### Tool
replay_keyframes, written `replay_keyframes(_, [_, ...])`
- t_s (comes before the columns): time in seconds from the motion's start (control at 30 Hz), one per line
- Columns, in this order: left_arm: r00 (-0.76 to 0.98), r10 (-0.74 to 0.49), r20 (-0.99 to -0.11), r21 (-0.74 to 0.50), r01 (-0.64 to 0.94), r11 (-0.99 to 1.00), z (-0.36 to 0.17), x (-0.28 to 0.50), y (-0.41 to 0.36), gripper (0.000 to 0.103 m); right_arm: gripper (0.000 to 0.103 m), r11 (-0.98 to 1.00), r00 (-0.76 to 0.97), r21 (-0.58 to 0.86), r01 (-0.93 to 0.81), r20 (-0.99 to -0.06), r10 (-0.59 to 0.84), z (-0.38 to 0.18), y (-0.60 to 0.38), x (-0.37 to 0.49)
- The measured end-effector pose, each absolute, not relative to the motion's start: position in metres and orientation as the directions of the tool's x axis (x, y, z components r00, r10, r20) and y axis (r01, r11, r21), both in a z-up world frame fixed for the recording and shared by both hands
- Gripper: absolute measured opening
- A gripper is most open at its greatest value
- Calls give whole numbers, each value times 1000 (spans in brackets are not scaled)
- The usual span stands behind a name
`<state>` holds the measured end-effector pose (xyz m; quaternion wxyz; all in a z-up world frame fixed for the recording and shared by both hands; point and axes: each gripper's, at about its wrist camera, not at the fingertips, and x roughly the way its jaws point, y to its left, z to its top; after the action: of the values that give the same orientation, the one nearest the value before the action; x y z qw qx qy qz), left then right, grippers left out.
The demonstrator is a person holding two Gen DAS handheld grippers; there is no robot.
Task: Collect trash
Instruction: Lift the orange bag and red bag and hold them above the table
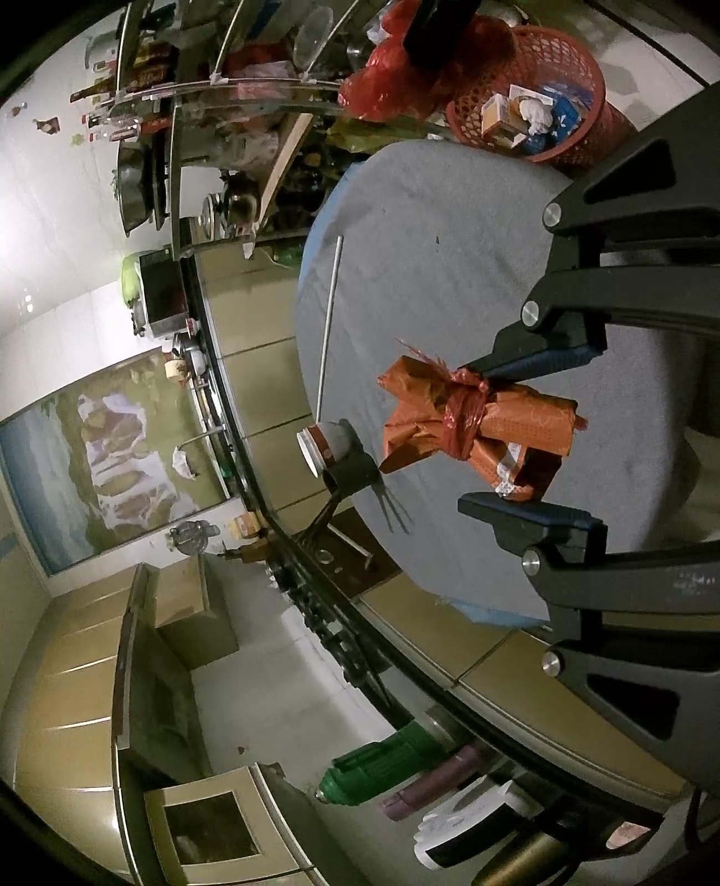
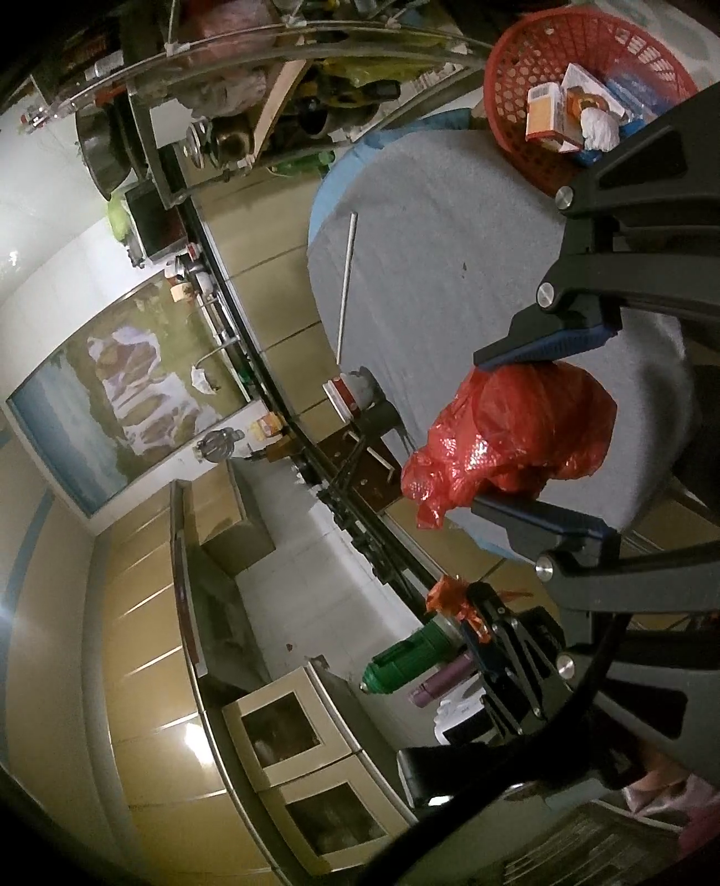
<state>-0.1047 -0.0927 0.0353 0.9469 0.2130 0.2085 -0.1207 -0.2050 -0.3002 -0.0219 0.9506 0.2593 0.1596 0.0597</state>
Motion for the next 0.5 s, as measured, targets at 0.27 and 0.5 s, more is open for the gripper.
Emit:
replay_keyframes(0.27, [878,-156,-453,343,333,878,34,-106,-107,41,49,854,943,521,-9,-279,180,-26,-313,-216])
replay_keyframes(0.5, [881,-169,-442,379,354,855,34,-119,-135,41,48,838,952,545,14,-263,156,-30,-336,-237])
